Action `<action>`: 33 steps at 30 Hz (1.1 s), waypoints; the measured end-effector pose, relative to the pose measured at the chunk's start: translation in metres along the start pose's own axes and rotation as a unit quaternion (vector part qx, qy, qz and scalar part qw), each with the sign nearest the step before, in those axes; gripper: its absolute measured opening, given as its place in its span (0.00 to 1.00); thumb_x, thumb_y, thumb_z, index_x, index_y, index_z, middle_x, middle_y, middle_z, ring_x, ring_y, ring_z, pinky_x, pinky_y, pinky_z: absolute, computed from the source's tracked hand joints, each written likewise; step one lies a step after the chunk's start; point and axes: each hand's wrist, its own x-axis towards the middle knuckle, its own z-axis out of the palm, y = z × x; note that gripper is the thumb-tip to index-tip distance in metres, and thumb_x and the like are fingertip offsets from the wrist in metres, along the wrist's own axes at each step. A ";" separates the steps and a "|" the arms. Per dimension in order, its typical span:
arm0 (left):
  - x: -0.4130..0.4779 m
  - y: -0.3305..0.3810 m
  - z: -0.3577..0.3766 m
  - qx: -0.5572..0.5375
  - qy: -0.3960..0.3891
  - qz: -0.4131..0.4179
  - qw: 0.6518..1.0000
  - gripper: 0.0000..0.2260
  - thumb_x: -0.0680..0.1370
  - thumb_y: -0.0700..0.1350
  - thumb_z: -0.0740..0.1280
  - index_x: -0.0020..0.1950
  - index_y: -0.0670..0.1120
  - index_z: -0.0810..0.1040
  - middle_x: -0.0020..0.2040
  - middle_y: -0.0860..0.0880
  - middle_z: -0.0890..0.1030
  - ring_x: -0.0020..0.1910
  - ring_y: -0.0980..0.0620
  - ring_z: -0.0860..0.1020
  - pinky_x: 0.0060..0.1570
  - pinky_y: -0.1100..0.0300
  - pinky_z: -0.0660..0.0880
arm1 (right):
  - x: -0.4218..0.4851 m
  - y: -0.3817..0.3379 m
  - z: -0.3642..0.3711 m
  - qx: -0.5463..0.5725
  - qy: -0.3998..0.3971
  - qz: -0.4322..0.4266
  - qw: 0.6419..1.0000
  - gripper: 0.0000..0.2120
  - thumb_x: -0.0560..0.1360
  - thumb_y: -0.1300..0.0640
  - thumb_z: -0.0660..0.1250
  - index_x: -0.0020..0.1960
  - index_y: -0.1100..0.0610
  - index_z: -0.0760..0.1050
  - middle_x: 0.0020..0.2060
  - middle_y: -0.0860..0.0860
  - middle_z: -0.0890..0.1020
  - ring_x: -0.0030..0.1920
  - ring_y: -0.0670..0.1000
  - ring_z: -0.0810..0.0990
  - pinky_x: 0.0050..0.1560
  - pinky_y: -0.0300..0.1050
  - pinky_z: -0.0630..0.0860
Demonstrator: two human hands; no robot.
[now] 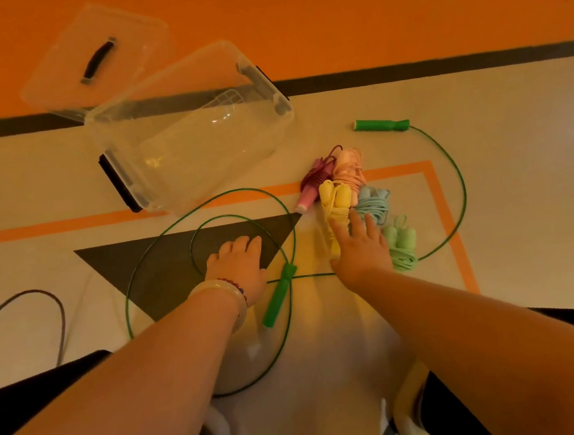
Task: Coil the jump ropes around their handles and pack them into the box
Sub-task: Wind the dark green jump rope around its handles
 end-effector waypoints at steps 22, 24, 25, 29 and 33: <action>0.004 -0.021 0.005 -0.064 -0.048 0.005 0.997 0.25 0.82 0.57 0.56 0.76 0.49 0.59 0.74 0.47 0.63 0.71 0.43 0.63 0.65 0.46 0.66 | 0.002 -0.062 0.033 -0.111 -0.071 -0.202 0.971 0.17 0.79 0.58 0.62 0.67 0.55 0.69 0.65 0.54 0.69 0.61 0.57 0.72 0.55 0.49 0.73; 0.006 -0.019 0.003 -0.096 -0.052 0.016 0.994 0.27 0.81 0.59 0.57 0.77 0.49 0.59 0.74 0.47 0.64 0.71 0.44 0.64 0.66 0.46 0.67 | 0.005 -0.060 0.029 -0.066 -0.006 -0.231 0.971 0.17 0.80 0.53 0.60 0.68 0.52 0.70 0.66 0.51 0.71 0.66 0.55 0.67 0.60 0.48 0.68; 0.006 -0.018 0.001 -0.114 -0.054 0.019 0.992 0.27 0.81 0.59 0.57 0.76 0.49 0.60 0.73 0.47 0.65 0.70 0.45 0.66 0.66 0.47 0.68 | 0.007 -0.060 0.026 -0.030 0.013 -0.243 0.969 0.16 0.80 0.51 0.60 0.68 0.52 0.71 0.66 0.50 0.73 0.66 0.55 0.67 0.61 0.48 0.66; 0.003 -0.013 -0.015 -0.144 -0.065 0.037 0.987 0.15 0.83 0.55 0.55 0.57 0.47 0.74 0.47 0.48 0.77 0.51 0.46 0.76 0.47 0.55 0.70 | 0.008 -0.059 0.010 0.100 0.001 -0.253 0.962 0.13 0.78 0.55 0.64 0.62 0.56 0.73 0.56 0.54 0.78 0.57 0.57 0.75 0.55 0.48 0.69; -0.012 -0.011 -0.045 -0.118 -0.012 0.046 0.992 0.15 0.83 0.54 0.53 0.48 0.46 0.73 0.37 0.50 0.71 0.40 0.49 0.71 0.39 0.56 0.63 | 0.003 -0.064 -0.007 0.174 -0.002 -0.189 0.966 0.20 0.73 0.56 0.69 0.64 0.53 0.70 0.51 0.54 0.77 0.50 0.53 0.76 0.46 0.44 0.70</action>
